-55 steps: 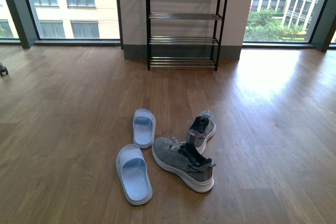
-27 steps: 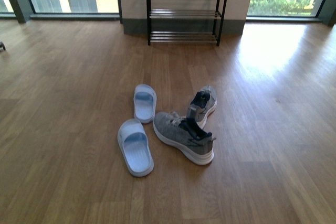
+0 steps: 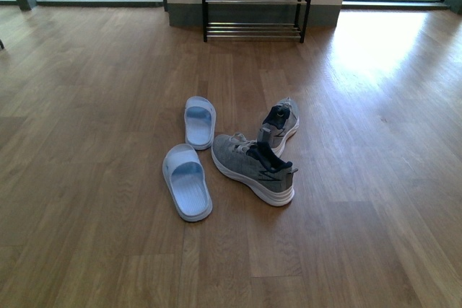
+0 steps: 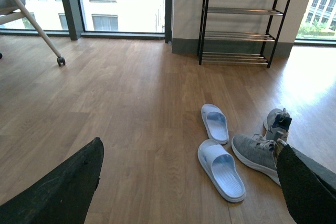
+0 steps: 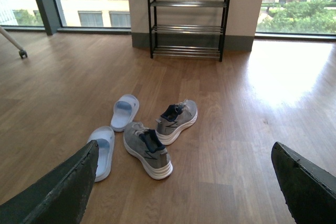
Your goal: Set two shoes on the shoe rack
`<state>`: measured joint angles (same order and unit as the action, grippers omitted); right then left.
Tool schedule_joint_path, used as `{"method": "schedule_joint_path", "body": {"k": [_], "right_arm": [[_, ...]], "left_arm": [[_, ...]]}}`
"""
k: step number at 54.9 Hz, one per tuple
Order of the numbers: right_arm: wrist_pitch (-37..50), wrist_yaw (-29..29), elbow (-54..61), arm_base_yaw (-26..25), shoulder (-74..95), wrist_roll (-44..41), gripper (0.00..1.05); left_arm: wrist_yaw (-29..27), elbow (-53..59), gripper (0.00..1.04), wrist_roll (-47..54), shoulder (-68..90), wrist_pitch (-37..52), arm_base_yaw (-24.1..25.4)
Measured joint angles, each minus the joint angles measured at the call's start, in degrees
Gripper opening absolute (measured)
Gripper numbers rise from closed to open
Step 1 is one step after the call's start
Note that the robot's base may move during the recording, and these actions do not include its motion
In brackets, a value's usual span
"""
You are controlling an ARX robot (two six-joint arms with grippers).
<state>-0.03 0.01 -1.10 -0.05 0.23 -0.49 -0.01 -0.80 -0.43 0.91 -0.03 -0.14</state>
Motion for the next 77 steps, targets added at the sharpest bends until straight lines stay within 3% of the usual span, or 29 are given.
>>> {"method": "schedule_joint_path", "body": {"k": [77], "right_arm": [[0.0,0.0,0.0,0.0,0.0,0.0,0.95]], "left_arm": [[0.0,0.0,0.95,0.0,0.0,0.0,0.0]]}}
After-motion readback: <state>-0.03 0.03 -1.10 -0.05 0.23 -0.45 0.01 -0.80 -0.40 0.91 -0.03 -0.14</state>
